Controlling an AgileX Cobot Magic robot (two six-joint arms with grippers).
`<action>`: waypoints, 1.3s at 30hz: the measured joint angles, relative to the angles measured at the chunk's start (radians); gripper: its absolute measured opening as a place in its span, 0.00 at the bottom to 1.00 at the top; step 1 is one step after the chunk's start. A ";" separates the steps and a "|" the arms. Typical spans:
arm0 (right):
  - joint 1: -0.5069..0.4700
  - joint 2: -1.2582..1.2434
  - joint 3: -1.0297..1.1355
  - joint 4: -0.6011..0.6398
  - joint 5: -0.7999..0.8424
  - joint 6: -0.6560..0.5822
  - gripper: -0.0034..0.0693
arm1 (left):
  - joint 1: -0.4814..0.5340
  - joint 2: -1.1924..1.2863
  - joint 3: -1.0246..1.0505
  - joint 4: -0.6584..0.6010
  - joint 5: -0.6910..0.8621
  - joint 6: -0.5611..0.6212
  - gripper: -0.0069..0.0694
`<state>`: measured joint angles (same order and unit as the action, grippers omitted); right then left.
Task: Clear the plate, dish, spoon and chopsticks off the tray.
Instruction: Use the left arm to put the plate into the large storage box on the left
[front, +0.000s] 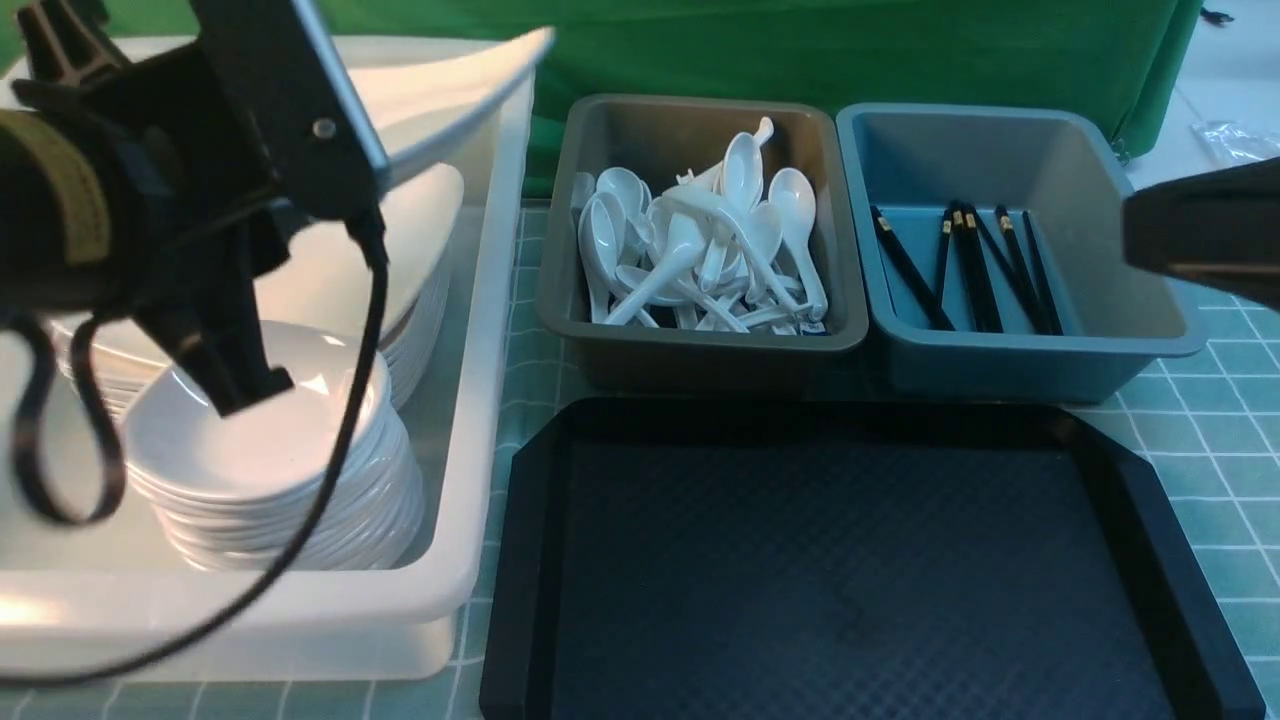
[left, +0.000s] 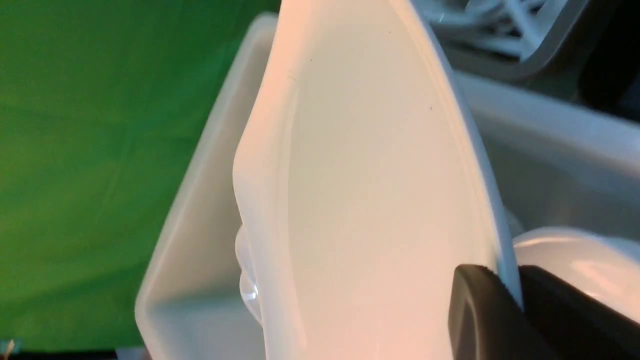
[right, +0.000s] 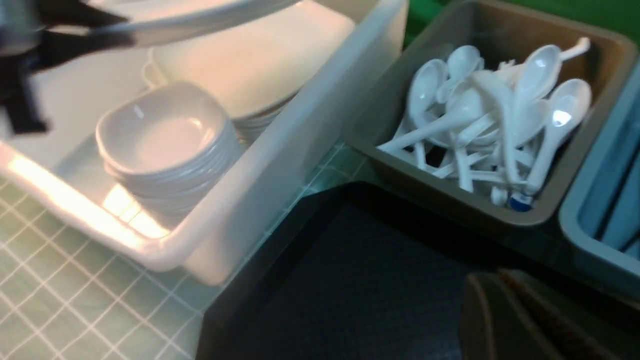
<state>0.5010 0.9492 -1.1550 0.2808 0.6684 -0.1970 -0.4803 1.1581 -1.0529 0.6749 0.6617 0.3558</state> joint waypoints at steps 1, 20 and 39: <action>0.000 0.005 0.000 0.008 0.001 -0.014 0.10 | 0.042 0.036 -0.004 0.000 -0.015 0.000 0.13; 0.000 0.007 -0.004 0.024 0.150 -0.112 0.10 | 0.163 0.359 -0.060 -0.002 -0.086 0.003 0.15; 0.000 0.007 -0.004 0.026 0.159 -0.113 0.10 | 0.150 0.201 -0.068 -0.334 -0.093 -0.019 0.82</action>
<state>0.5010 0.9560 -1.1592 0.3064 0.8272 -0.3104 -0.3304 1.3593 -1.1211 0.3405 0.5690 0.3371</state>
